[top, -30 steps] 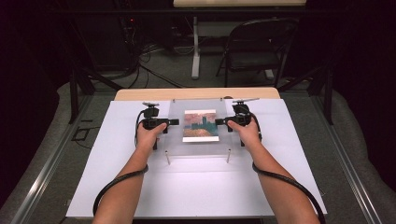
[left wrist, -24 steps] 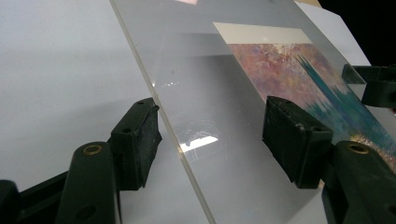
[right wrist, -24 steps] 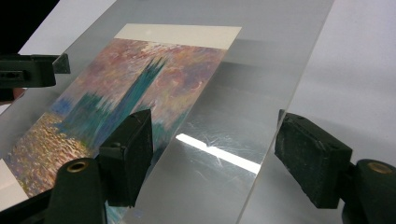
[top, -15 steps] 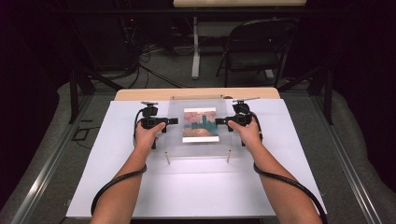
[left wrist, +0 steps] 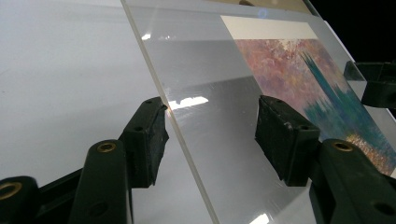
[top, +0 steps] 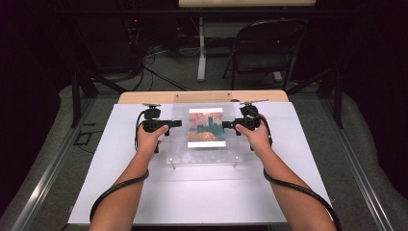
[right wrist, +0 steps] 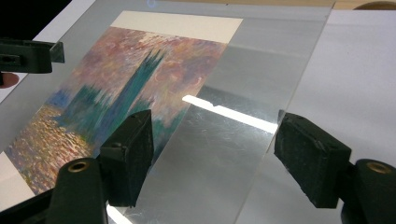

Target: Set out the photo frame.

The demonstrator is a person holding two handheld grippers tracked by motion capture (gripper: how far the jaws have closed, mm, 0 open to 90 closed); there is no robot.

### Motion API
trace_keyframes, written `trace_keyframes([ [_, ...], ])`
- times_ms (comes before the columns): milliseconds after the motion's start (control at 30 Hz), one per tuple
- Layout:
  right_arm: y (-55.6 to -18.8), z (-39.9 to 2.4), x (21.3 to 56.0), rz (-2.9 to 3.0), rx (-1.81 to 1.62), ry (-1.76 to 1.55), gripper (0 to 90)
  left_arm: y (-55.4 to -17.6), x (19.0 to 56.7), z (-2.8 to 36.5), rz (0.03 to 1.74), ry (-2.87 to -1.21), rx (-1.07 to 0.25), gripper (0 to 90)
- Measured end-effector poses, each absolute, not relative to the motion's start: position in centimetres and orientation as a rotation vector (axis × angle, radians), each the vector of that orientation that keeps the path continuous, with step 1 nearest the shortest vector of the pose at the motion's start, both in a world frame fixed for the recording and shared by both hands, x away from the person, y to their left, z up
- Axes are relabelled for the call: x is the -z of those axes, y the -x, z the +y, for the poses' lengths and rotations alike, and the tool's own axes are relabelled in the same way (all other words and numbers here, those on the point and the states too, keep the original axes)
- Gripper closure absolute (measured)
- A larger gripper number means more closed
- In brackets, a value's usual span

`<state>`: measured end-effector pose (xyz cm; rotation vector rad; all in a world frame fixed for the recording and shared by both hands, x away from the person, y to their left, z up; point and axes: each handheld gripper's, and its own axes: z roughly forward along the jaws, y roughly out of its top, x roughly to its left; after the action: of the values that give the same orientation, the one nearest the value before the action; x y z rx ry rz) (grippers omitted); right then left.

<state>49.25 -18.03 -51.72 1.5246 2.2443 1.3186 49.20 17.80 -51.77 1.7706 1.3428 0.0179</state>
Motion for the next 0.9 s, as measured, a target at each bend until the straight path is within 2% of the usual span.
trace_keyframes([
  [900, -47.3, -18.7, 48.9, 2.227, -1.341, -1.443, 42.7, -47.2, 48.7, 18.6, 1.288, -1.791, -0.059, 54.0],
])
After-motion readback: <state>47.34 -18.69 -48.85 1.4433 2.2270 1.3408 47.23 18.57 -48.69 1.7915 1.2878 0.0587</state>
